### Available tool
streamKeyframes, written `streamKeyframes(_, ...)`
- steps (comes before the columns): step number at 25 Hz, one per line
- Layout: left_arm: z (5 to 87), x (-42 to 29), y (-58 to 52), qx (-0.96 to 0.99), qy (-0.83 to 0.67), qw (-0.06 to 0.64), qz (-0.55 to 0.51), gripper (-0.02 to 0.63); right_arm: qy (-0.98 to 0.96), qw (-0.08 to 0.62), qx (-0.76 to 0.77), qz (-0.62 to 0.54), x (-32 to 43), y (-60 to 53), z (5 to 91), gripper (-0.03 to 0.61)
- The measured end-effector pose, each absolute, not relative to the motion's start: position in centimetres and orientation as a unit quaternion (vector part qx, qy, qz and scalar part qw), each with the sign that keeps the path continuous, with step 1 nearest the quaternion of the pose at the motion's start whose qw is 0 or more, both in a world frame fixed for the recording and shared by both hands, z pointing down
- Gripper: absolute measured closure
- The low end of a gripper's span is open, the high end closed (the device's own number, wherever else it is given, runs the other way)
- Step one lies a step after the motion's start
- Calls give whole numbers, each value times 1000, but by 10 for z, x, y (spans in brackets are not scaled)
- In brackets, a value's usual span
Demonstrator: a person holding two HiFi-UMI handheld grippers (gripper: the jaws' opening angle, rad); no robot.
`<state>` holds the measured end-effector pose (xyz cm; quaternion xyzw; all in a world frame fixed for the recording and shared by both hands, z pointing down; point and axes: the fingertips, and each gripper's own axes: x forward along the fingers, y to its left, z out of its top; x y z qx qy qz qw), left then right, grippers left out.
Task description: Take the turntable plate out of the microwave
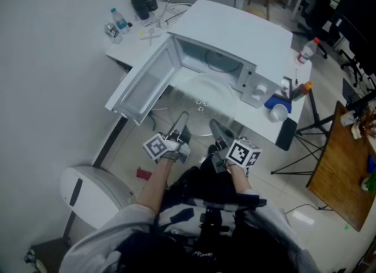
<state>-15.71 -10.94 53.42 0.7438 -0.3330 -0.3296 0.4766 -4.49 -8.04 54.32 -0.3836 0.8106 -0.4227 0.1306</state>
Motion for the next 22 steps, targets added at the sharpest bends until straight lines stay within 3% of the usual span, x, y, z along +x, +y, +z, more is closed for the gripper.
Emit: streamKeyframes(22,517,-163,-107,746,-326,467,-345,565,821,127,-380,-406,-51,-79,526,489)
